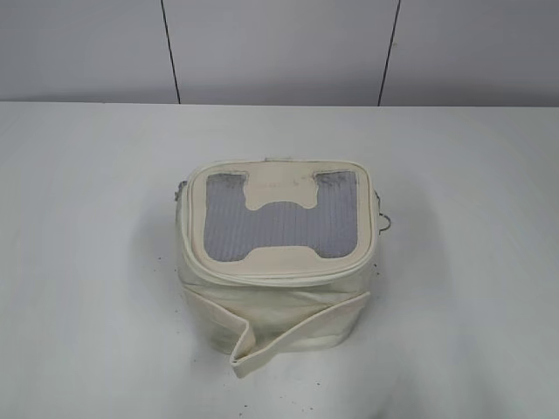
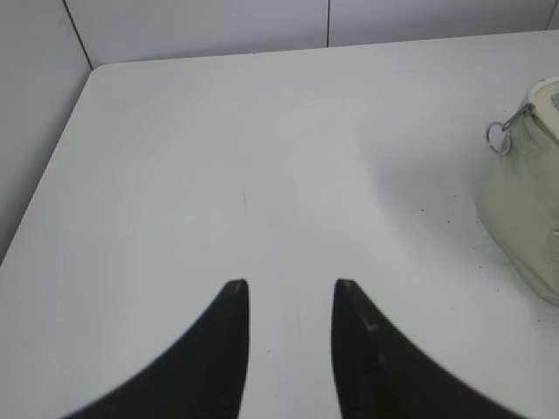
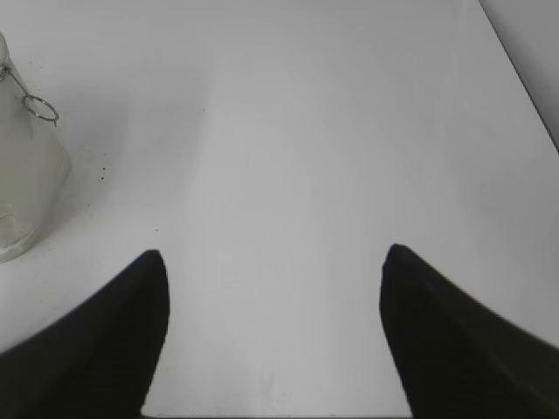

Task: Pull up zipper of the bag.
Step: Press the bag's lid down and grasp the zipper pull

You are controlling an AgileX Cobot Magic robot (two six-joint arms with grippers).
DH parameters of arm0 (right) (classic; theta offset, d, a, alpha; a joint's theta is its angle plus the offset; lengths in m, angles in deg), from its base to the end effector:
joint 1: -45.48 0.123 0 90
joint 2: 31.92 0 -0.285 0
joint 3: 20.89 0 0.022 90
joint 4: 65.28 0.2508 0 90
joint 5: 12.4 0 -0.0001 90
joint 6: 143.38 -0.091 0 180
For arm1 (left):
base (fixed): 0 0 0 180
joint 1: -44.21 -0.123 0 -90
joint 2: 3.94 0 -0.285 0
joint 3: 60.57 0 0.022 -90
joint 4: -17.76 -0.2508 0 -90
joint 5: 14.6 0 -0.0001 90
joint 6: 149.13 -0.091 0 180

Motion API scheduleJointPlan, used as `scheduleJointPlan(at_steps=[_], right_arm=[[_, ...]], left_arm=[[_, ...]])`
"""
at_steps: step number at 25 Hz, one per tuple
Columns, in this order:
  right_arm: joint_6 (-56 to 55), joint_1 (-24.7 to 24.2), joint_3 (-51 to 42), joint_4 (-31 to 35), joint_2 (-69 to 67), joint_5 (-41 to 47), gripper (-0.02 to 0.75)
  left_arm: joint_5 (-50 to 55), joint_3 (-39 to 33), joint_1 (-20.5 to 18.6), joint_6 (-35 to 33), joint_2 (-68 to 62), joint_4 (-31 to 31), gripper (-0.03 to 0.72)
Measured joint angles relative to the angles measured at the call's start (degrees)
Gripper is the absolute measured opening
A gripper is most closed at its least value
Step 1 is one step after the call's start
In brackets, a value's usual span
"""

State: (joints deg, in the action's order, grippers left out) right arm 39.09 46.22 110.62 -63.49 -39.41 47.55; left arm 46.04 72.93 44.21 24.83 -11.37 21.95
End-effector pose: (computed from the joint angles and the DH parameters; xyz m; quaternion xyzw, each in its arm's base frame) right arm -0.0053 0.0024 0.2789 -0.0243 0.8473 0.0076 0.5305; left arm -0.0102 -0.0058 0.2875 0.0464 0.8395 -0.0080 0.5413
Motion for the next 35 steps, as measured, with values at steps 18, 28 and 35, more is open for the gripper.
scheduleJointPlan(at_steps=[18,28,35], right_arm=[[0.0,0.0,0.0,0.0,0.0,0.0,0.587],[0.0,0.0,0.0,0.0,0.0,0.0,0.587],[0.0,0.0,0.0,0.0,0.0,0.0,0.587]], left_arm=[[0.0,0.0,0.0,0.0,0.0,0.0,0.243],[0.0,0.0,0.0,0.0,0.0,0.0,0.243],[0.0,0.0,0.0,0.0,0.0,0.0,0.243]])
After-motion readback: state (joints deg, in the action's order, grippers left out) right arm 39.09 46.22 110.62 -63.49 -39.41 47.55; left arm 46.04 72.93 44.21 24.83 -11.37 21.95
